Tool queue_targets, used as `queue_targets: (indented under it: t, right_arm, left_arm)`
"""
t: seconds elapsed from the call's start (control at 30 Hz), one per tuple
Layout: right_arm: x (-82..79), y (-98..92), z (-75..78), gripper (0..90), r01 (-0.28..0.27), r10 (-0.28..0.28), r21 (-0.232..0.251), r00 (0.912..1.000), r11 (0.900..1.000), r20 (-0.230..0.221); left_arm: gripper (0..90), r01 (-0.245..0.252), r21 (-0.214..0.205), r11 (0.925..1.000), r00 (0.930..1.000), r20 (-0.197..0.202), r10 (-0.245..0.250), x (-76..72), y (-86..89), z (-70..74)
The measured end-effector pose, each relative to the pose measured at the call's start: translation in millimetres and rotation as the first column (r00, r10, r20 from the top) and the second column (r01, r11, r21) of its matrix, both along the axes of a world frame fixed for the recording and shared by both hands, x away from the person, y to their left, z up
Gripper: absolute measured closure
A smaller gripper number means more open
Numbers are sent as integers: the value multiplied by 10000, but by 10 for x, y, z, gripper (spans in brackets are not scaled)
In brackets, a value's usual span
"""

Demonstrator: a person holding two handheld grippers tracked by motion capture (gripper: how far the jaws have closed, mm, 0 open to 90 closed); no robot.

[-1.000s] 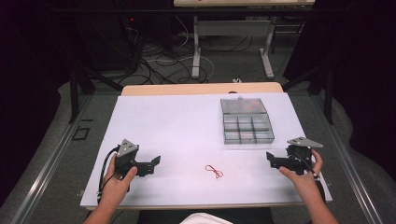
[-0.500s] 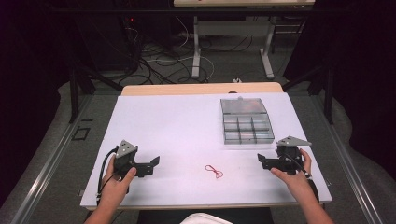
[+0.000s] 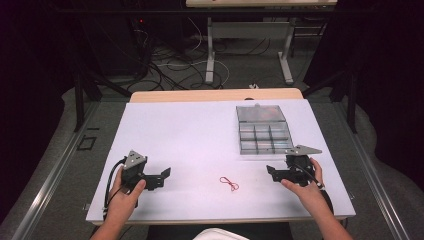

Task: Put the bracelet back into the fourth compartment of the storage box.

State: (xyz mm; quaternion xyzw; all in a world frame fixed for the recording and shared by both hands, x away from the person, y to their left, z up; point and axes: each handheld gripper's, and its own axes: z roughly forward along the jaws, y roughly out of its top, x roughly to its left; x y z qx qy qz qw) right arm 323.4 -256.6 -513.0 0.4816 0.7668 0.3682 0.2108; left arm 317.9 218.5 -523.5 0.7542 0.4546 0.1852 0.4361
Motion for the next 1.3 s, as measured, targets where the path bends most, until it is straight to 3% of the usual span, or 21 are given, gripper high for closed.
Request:
queue_targets:
  t: [0.73,1.07,1.3]
  right_arm:
    - [72,424,53,241,-932,922,-124,9936,9956,-659]
    - [123,585,62,274,-1350,1327,-177,9866,9907,-954]
    - [161,709,37,319,-1751,1725,-78,9759,9845,-1336]
  left_arm:
    - [11,12,-9,10000,10000,63,-12,-11,10,4]
    - [10,-10,-58,10000,10000,7,10,-14,5,3]
    - [11,24,17,10000,10000,29,-24,-9,9,2]
